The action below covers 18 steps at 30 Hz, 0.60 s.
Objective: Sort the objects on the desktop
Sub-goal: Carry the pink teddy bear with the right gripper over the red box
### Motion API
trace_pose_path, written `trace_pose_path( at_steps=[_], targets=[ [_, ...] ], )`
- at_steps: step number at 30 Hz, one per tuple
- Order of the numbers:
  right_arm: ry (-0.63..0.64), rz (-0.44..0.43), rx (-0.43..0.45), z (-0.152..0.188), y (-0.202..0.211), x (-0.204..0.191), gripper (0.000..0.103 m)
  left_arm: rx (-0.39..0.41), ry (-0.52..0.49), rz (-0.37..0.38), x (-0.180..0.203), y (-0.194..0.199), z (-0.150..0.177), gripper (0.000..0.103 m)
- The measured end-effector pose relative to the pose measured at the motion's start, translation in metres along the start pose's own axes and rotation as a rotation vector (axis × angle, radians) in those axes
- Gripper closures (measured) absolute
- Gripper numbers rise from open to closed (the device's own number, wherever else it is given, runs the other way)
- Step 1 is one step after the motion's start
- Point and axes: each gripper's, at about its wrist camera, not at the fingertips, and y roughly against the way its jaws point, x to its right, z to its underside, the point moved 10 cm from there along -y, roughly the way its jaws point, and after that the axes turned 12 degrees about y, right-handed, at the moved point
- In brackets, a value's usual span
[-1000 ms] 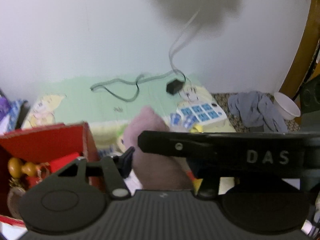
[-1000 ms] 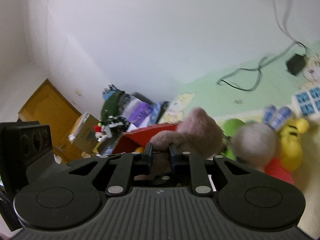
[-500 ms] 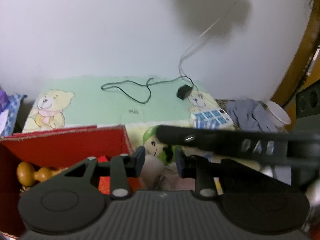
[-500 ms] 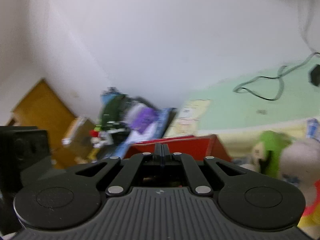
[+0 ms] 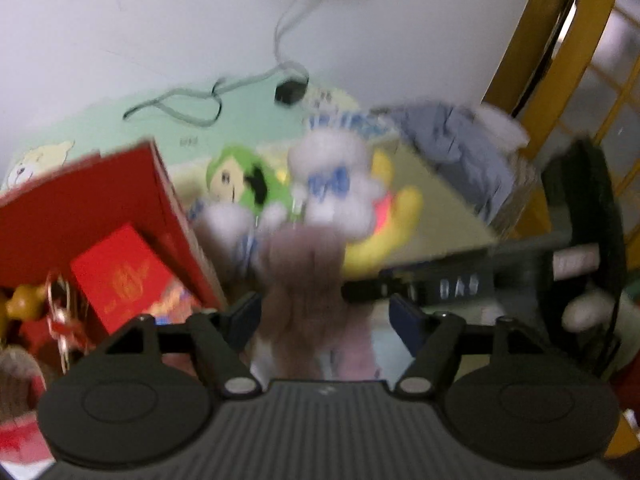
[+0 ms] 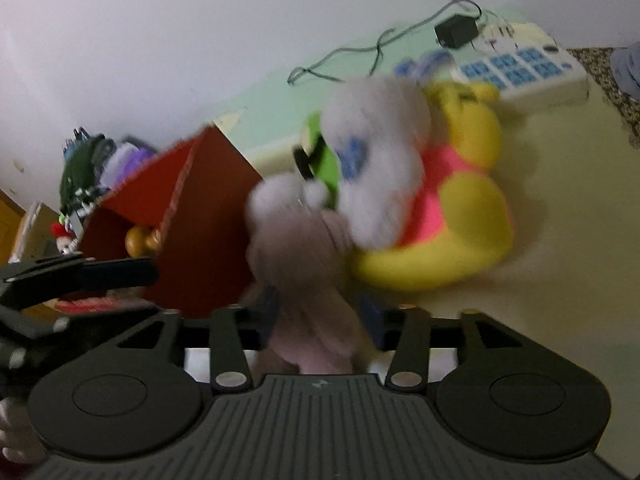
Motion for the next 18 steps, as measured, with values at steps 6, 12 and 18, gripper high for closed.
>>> trace_pose_path(
  at_steps=[6, 12, 18],
  targets=[
    [-0.106, -0.119, -0.018, 0.011, -0.028, 0.016, 0.038, -0.089, 0.1, -0.089, -0.021, -0.036, 0.04, 0.03],
    [-0.253, -0.339, -0.028, 0.015, -0.045, 0.017, 0.064, -0.104, 0.211, -0.134, -0.034, -0.069, 0.053, 0.029],
    [-0.21, -0.407, -0.034, 0.014, -0.03, 0.013, 0.068, -0.098, 0.266, -0.064, -0.021, -0.067, 0.057, 0.042]
  ],
)
